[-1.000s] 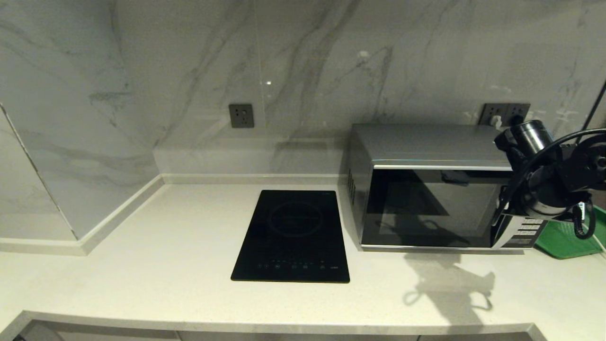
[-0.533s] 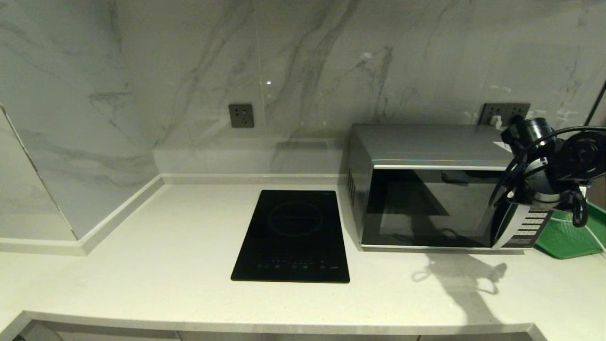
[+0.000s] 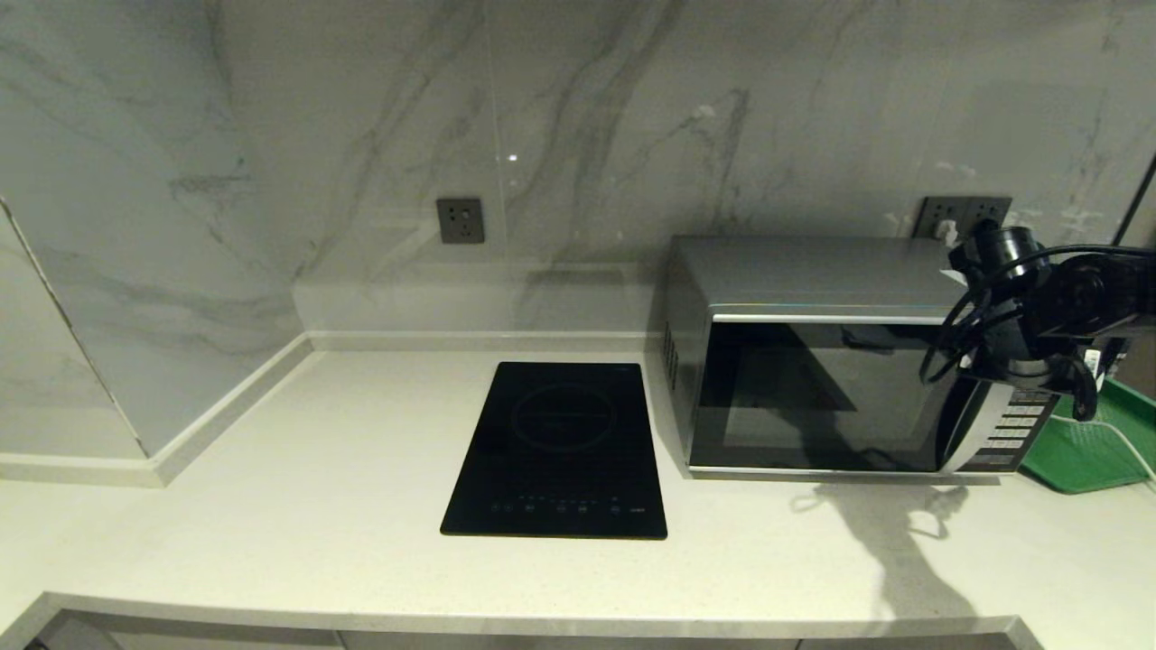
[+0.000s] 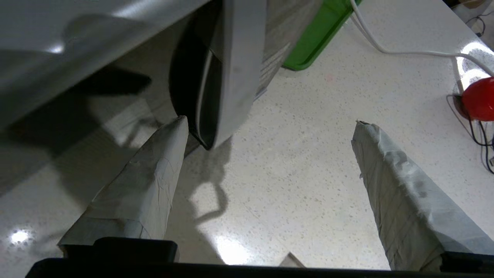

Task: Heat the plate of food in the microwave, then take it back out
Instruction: Open the microwave oven

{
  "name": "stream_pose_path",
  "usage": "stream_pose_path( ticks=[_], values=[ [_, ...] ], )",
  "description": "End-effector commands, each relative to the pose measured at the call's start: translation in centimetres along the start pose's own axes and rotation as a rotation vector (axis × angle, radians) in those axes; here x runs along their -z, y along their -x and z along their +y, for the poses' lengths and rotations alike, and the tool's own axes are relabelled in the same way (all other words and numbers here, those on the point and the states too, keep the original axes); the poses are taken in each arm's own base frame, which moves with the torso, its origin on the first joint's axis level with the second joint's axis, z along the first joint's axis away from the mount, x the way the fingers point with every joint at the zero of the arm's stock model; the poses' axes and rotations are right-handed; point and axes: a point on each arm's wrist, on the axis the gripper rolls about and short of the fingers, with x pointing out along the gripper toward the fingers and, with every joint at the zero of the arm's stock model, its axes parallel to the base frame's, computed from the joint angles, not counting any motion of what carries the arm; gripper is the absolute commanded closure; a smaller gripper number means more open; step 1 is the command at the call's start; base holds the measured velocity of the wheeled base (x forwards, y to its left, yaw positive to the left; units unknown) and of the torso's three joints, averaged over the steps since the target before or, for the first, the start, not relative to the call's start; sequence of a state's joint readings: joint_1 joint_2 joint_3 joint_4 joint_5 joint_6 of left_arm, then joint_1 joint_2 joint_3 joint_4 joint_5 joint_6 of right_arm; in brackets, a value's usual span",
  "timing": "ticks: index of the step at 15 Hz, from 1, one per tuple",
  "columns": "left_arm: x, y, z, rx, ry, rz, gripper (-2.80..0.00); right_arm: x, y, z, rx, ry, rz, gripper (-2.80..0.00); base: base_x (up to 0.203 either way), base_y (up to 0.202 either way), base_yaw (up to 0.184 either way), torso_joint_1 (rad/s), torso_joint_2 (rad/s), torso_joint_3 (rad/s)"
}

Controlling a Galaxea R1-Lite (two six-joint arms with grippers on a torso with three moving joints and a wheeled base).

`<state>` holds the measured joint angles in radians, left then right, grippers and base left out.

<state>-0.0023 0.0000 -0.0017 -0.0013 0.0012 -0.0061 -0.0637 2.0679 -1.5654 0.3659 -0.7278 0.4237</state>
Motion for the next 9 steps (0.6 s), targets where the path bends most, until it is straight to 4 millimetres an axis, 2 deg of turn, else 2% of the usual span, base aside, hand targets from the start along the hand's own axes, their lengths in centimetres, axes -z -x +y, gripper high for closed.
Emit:
stream_pose_path(
  ticks=[1, 4, 9],
  values=[
    [0.0, 0.0, 0.0, 0.0, 0.0, 0.0, 0.0, 0.0, -0.9, 0.8, 0.009, -0.004, 0.0, -2.8, 0.0, 0.0, 0.0, 0.0, 0.0, 0.0],
    [0.0, 0.0, 0.0, 0.0, 0.001, 0.0, 0.0, -0.6, -1.9, 0.8, 0.041, -0.037, -0.016, -2.8, 0.0, 0.0, 0.0, 0.0, 0.0, 0.0],
    [0.0, 0.0, 0.0, -0.001, 0.0, 0.0, 0.0, -0.1, -2.0, 0.2, 0.072, -0.092, -0.005, -2.8, 0.0, 0.0, 0.0, 0.0, 0.0, 0.0]
  ],
)
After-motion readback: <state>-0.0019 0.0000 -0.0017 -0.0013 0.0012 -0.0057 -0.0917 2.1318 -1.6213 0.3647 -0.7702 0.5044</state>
